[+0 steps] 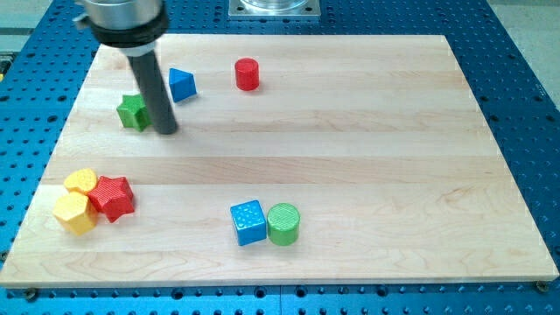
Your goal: Place the green star at the top right of the heart
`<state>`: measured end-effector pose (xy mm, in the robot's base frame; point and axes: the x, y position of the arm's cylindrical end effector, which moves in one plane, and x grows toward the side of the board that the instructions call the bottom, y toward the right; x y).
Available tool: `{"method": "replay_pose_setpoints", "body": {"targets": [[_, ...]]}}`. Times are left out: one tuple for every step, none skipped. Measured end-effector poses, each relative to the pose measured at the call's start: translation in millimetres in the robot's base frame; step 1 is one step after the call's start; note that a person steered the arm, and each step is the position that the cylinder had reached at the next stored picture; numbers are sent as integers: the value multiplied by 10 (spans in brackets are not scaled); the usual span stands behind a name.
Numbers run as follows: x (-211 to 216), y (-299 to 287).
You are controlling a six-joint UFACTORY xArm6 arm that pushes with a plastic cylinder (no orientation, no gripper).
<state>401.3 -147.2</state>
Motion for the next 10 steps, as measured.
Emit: {"method": "replay_pose_setpoints", "body": {"targets": [[-288, -143], [-404, -505], [110, -801], [-73, -661], [-201, -1019], [46, -1079], [363, -1066], [94, -1002], [188, -1130], [358, -1276]]}}
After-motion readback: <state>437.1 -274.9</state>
